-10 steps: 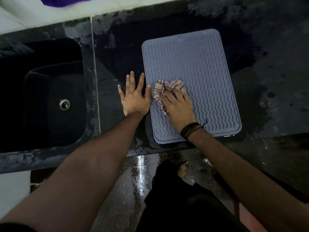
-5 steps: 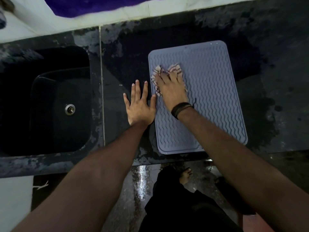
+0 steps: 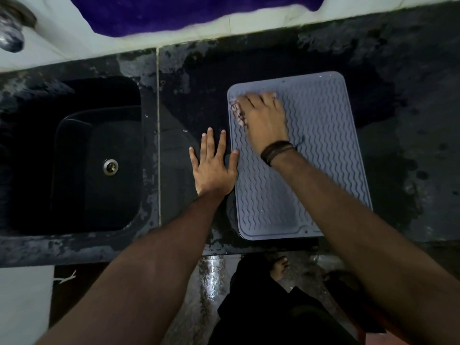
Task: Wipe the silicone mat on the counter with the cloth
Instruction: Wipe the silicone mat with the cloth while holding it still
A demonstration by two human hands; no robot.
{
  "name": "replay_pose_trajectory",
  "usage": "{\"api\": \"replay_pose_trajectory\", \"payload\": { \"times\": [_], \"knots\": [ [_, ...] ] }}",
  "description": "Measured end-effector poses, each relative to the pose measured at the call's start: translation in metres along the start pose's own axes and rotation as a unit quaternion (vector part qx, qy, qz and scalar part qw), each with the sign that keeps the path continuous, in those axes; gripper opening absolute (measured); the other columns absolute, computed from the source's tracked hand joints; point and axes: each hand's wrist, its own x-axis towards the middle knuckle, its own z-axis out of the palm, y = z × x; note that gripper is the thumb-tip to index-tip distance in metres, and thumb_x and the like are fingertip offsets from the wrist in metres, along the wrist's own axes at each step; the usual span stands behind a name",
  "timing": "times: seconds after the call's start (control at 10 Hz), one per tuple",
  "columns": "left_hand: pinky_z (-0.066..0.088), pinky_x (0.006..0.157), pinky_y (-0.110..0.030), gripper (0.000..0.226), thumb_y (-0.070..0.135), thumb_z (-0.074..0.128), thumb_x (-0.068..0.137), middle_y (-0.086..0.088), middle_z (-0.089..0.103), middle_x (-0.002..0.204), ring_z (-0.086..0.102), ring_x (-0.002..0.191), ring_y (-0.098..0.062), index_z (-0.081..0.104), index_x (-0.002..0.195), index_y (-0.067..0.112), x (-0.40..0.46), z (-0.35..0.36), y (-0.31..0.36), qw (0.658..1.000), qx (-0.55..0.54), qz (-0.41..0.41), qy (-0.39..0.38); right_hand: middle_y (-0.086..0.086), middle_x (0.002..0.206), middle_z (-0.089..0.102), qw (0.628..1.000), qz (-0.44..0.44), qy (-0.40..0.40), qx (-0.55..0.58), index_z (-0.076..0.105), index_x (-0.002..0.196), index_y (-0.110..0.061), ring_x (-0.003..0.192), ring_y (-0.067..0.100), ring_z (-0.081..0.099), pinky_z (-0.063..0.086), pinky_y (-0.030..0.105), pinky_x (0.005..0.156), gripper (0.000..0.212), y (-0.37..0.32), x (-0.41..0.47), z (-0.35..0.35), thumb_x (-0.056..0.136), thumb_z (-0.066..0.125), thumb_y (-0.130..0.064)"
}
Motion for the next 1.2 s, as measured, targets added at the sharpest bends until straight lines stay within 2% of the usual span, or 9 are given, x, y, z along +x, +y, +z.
{"api": "replay_pose_trajectory", "payload": {
  "times": [0.1,0.2,0.3,0.4,0.6,0.7,0.9,1.1,1.2],
  "knots": [
    [-0.004,0.125,-0.053,0.068,0.065,0.013,0.101,0.002,0.001,0.171,-0.003,0.157,-0.016,0.012,0.162,0.033,-0.001,-0.001,0.001,1.0,0.002,-0.002,-0.001,0.009,0.146,0.043,0.998,-0.018,-0.054,-0.027,0.04,0.143,-0.014,0.13,0.034,0.038,0.029,0.049,0.11,0.052,-0.005,0.019,0.012,0.092,0.047,-0.01],
    [-0.002,0.125,-0.053,0.067,0.063,0.015,0.102,0.001,0.002,0.171,-0.001,0.157,-0.017,0.013,0.162,0.033,-0.001,0.0,0.001,1.0,0.007,-0.002,0.002,0.009,0.149,0.04,0.997,-0.038,-0.048,-0.036,0.043,0.142,-0.016,0.132,0.036,0.036,0.025,0.05,0.11,0.049,-0.004,0.003,0.025,0.094,0.04,-0.012],
    [-0.002,0.125,-0.054,0.066,0.063,0.017,0.103,0.001,0.003,0.171,-0.001,0.157,-0.017,0.014,0.162,0.033,-0.001,0.001,0.0,1.0,0.007,0.001,0.007,0.005,0.142,0.048,0.998,-0.041,-0.038,-0.009,0.049,0.138,-0.019,0.129,0.035,0.039,0.029,0.048,0.107,0.05,-0.001,-0.02,0.025,0.089,0.041,-0.014],
    [0.0,0.125,-0.055,0.066,0.062,0.018,0.103,0.002,0.002,0.171,-0.001,0.157,-0.017,0.014,0.162,0.034,0.0,0.003,0.0,1.0,0.012,0.002,0.009,0.004,0.138,0.052,0.997,-0.05,-0.058,-0.003,0.05,0.137,-0.02,0.128,0.033,0.04,0.03,0.047,0.106,0.053,0.0,-0.039,0.018,0.088,0.03,-0.018],
    [-0.004,0.125,-0.053,0.066,0.065,0.015,0.102,0.003,0.0,0.17,-0.004,0.156,-0.015,0.011,0.162,0.035,0.0,0.001,-0.001,1.0,0.005,-0.003,-0.002,0.007,0.133,0.056,1.0,-0.013,0.003,-0.011,0.05,0.136,-0.018,0.125,0.032,0.043,0.032,0.048,0.106,0.049,0.001,0.011,0.001,0.087,0.053,-0.014],
    [-0.005,0.125,-0.051,0.067,0.065,0.014,0.102,0.004,-0.001,0.17,-0.005,0.156,-0.014,0.011,0.162,0.035,0.0,-0.002,0.001,1.0,-0.002,-0.005,-0.006,0.01,0.132,0.055,1.0,0.004,-0.001,-0.029,0.049,0.136,-0.016,0.125,0.035,0.041,0.03,0.05,0.107,0.049,0.001,0.055,-0.001,0.088,0.053,-0.009],
    [-0.006,0.125,-0.051,0.067,0.065,0.014,0.102,0.004,-0.003,0.17,-0.006,0.156,-0.013,0.01,0.162,0.035,-0.002,-0.006,0.003,1.0,0.0,-0.01,-0.018,0.015,0.136,0.051,0.992,-0.06,-0.054,-0.1,0.047,0.138,-0.011,0.128,0.038,0.038,0.029,0.051,0.108,0.043,0.011,0.062,0.012,0.095,0.04,-0.011],
    [-0.005,0.125,-0.052,0.066,0.064,0.016,0.103,0.003,0.0,0.171,-0.005,0.156,-0.014,0.011,0.162,0.034,-0.002,-0.004,0.002,1.0,0.0,-0.006,-0.012,0.019,0.13,0.053,0.985,0.038,-0.087,-0.145,0.051,0.132,-0.006,0.126,0.039,0.038,0.033,0.047,0.102,0.046,0.071,0.05,-0.002,0.087,0.055,-0.015],
    [-0.006,0.125,-0.052,0.066,0.064,0.016,0.103,0.003,-0.001,0.171,-0.006,0.156,-0.014,0.01,0.162,0.035,-0.001,-0.004,0.003,1.0,-0.003,-0.007,-0.012,0.021,0.131,0.052,0.983,0.066,-0.091,-0.146,0.05,0.132,-0.004,0.127,0.04,0.037,0.031,0.049,0.106,0.043,0.065,0.051,-0.002,0.091,0.05,-0.015]
  ]
}}
